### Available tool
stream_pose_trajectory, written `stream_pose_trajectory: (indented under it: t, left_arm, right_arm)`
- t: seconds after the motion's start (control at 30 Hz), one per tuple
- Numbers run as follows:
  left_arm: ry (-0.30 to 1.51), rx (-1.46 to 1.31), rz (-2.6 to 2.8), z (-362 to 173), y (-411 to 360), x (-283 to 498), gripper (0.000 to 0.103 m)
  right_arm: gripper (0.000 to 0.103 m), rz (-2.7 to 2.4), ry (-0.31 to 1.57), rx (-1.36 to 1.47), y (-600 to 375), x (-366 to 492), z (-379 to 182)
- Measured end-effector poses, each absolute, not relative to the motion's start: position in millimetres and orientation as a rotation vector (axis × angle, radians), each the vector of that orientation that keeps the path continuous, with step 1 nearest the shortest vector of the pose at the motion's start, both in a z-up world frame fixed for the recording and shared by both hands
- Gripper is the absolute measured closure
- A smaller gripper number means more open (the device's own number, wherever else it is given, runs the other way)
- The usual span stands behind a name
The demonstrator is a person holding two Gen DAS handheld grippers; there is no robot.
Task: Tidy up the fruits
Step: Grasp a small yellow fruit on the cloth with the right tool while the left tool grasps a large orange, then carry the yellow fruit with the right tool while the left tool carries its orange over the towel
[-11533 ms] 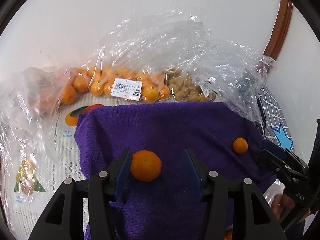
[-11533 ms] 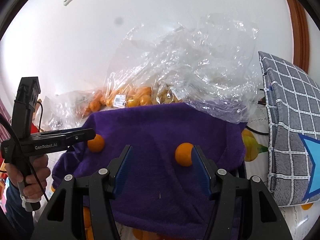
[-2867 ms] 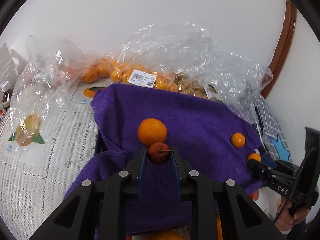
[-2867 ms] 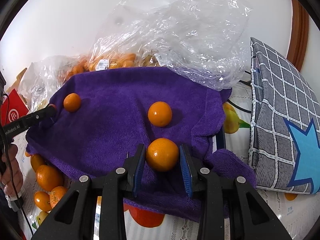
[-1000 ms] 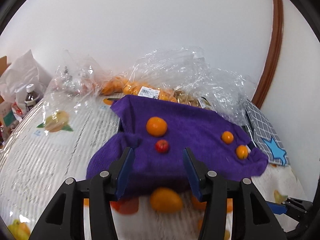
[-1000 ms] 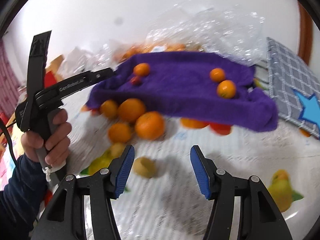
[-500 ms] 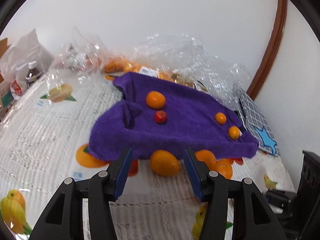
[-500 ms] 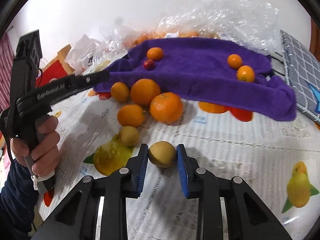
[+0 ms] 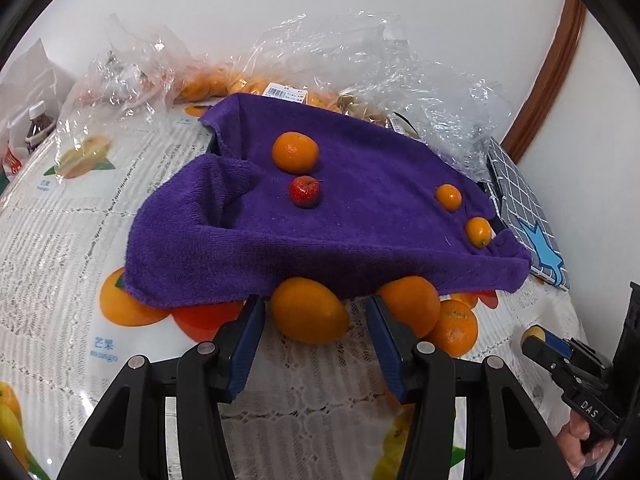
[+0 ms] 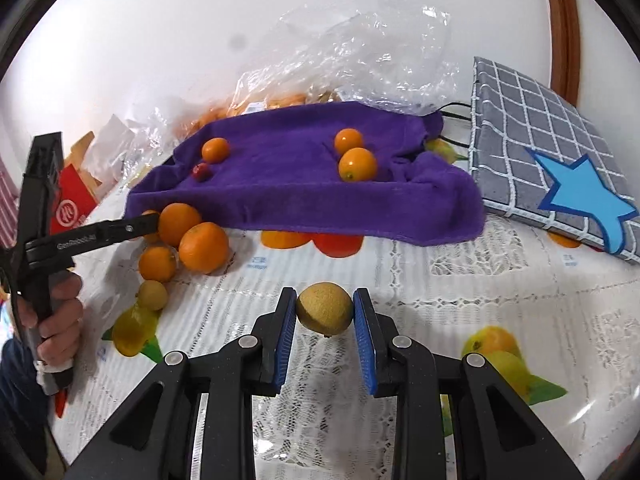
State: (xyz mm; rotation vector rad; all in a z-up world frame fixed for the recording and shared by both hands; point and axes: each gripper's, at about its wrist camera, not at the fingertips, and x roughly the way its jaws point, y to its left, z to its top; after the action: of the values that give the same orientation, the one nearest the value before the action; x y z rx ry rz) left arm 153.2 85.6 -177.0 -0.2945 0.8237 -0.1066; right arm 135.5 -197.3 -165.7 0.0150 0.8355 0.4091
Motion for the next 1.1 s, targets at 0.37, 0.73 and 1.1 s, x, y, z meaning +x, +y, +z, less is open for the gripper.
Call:
stream_pose_trajectory:
  t: [0.37,0.73,1.1]
  left_arm:
    - [0.766,-0.358,-0.134,-174,95,146,0.068]
    - [0.634,-0.337,-0.081,-157,99,124,0.068]
    - [0.583,-0.316,-0.072,-150,97,110,0.068]
  right_arm:
    - [0.074,0.426,0.828,0.044,-197,133,-164]
    - [0.074,0.421,0.804,0.055,-200,130,-161]
    - [0.074,0.403,0.751,0.084,-207,123,-154]
